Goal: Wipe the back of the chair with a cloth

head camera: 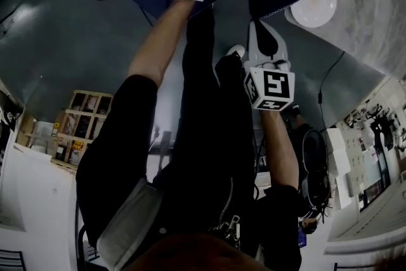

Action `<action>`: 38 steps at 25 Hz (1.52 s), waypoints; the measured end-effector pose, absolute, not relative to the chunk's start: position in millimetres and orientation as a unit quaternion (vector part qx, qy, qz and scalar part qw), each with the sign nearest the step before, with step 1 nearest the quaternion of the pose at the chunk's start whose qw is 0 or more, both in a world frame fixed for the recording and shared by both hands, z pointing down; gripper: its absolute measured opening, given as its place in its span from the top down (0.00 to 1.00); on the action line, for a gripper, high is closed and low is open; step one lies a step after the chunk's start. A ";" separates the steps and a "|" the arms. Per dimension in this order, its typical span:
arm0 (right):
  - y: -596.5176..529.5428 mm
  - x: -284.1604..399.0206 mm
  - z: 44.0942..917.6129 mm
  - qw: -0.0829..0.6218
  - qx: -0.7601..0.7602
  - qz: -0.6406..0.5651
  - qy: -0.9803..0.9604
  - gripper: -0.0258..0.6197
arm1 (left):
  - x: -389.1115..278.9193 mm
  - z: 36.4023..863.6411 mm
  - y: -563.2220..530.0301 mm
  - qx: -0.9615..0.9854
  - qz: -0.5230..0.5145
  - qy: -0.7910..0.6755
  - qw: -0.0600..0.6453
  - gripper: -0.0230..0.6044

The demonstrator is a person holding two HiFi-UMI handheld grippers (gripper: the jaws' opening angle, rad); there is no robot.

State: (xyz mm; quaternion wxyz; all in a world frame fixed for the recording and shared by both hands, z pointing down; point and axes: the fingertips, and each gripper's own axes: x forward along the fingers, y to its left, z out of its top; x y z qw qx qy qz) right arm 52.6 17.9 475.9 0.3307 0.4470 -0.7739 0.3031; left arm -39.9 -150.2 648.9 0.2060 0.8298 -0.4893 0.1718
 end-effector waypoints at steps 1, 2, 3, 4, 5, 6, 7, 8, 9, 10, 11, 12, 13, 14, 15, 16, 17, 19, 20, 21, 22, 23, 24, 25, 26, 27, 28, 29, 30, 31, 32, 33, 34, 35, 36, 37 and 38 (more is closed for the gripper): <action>18.6 52.3 475.2 0.329 0.449 0.303 -0.773 0.96 | -35.9 647.7 -146.9 0.833 0.171 -0.484 0.206 0.83; 19.7 52.1 475.0 0.328 0.450 0.304 -0.773 0.96 | -32.6 646.9 -142.9 0.836 0.172 -0.479 0.205 0.83; 20.7 52.4 475.3 0.327 0.452 0.305 -0.772 0.96 | -29.2 646.6 -138.5 0.839 0.173 -0.474 0.205 0.83; 21.5 53.3 475.8 0.325 0.453 0.305 -0.772 0.96 | -25.0 646.6 -134.2 0.841 0.174 -0.469 0.205 0.83; 22.3 54.3 476.3 0.325 0.455 0.305 -0.771 0.96 | -20.2 646.4 -130.1 0.844 0.174 -0.464 0.206 0.83; 23.5 55.0 476.6 0.324 0.458 0.305 -0.770 0.96 | -15.0 645.6 -125.7 0.847 0.172 -0.459 0.206 0.83; 25.0 55.4 476.8 0.324 0.459 0.306 -0.769 0.96 | -9.6 644.4 -121.0 0.850 0.171 -0.453 0.207 0.83; 26.7 55.4 477.2 0.323 0.460 0.308 -0.768 0.96 | -4.5 643.0 -116.0 0.853 0.169 -0.448 0.209 0.83; 28.4 55.4 477.8 0.323 0.460 0.309 -0.767 0.96 | 0.4 642.0 -110.8 0.855 0.167 -0.443 0.210 0.83; 30.0 55.6 478.5 0.323 0.460 0.311 -0.767 0.96 | 5.4 641.3 -105.3 0.858 0.167 -0.438 0.212 0.83; 31.3 56.1 479.0 0.322 0.461 0.312 -0.766 0.96 | 10.9 640.9 -100.0 0.860 0.167 -0.432 0.212 0.83; 32.3 56.6 479.0 0.322 0.462 0.313 -0.765 0.96 | 16.7 640.3 -94.9 0.864 0.168 -0.425 0.212 0.83; 32.8 56.7 478.6 0.321 0.463 0.313 -0.765 0.96 | 22.1 639.5 -90.1 0.867 0.169 -0.419 0.212 0.83; 33.1 56.3 477.9 0.320 0.464 0.313 -0.765 0.96 | 26.8 638.7 -85.5 0.870 0.169 -0.412 0.213 0.83; 33.2 55.5 477.1 0.319 0.464 0.313 -0.765 0.96 | 30.9 638.0 -80.8 0.872 0.170 -0.406 0.213 0.83; 32.9 54.5 476.2 0.318 0.464 0.313 -0.765 0.96 | 34.6 637.9 -76.0 0.875 0.170 -0.400 0.213 0.83; 32.7 53.8 475.3 0.317 0.464 0.313 -0.765 0.96 | 38.1 638.2 -71.1 0.878 0.170 -0.393 0.213 0.83; 32.0 54.8 474.1 0.316 0.466 0.313 -0.765 0.96 | 44.6 639.9 -61.9 0.884 0.171 -0.381 0.212 0.83; 31.5 56.5 474.1 0.315 0.467 0.313 -0.765 0.96 | 47.7 640.7 -58.2 0.885 0.173 -0.376 0.212 0.83; 30.9 58.6 474.3 0.315 0.469 0.313 -0.764 0.96 | 51.0 641.1 -54.9 0.887 0.175 -0.371 0.212 0.83; 30.6 60.7 474.6 0.315 0.470 0.314 -0.762 0.96 | 54.3 641.2 -51.4 0.889 0.177 -0.365 0.212 0.83; 30.5 62.5 475.0 0.314 0.472 0.316 -0.761 0.96 | 57.6 640.9 -47.5 0.892 0.179 -0.359 0.210 0.83; 30.7 63.9 475.5 0.313 0.474 0.317 -0.759 0.96 | 60.8 640.5 -42.9 0.895 0.181 -0.352 0.208 0.83; 31.0 65.1 476.1 0.311 0.476 0.319 -0.758 0.96 | 64.0 640.3 -37.7 0.898 0.184 -0.344 0.205 0.83; 31.3 66.2 476.5 0.311 0.477 0.320 -0.758 0.96 | 67.4 640.0 -32.2 0.901 0.186 -0.336 0.202 0.83; 31.6 67.1 476.8 0.311 0.477 0.320 -0.757 0.96 | 71.0 639.6 -26.7 0.904 0.188 -0.328 0.200 0.83; 31.9 67.9 476.8 0.312 0.477 0.319 -0.757 0.96 | 74.3 639.0 -21.3 0.906 0.189 -0.321 0.199 0.83; 31.9 68.3 476.4 0.313 0.476 0.319 -0.757 0.96 | 77.1 638.1 -16.1 0.909 0.189 -0.315 0.198 0.83; 31.8 68.4 475.8 0.314 0.476 0.318 -0.757 0.96 | 79.3 637.0 -10.8 0.911 0.190 -0.308 0.197 0.83; 31.4 68.4 475.0 0.315 0.475 0.318 -0.758 0.96 | 80.9 636.1 -5.2 0.914 0.191 -0.299 0.194 0.83; 30.7 68.8 474.3 0.314 0.475 0.317 -0.758 0.96 | 82.2 635.6 0.3 0.917 0.193 -0.291 0.191 0.83; 29.8 69.8 474.0 0.314 0.475 0.317 -0.758 0.96 | 83.4 635.5 5.0 0.920 0.195 -0.284 0.189 0.83; 28.8 71.4 474.2 0.314 0.476 0.317 -0.758 0.96 | 84.9 635.3 8.7 0.921 0.195 -0.278 0.189 0.83; 27.9 72.9 474.6 0.315 0.476 0.317 -0.757 0.96 | 86.3 635.0 11.6 0.923 0.195 -0.272 0.189 0.83; 27.2 73.6 474.9 0.315 0.477 0.317 -0.757 0.96 | 87.3 634.6 14.2 0.925 0.195 -0.265 0.188 0.83; 27.0 73.4 474.9 0.315 0.477 0.317 -0.756 0.96 | 87.4 634.0 16.7 0.929 0.196 -0.256 0.183 0.83; 27.1 72.2 474.8 0.315 0.477 0.318 -0.757 0.96 | 86.4 633.5 19.3 0.933 0.199 -0.245 0.171 0.83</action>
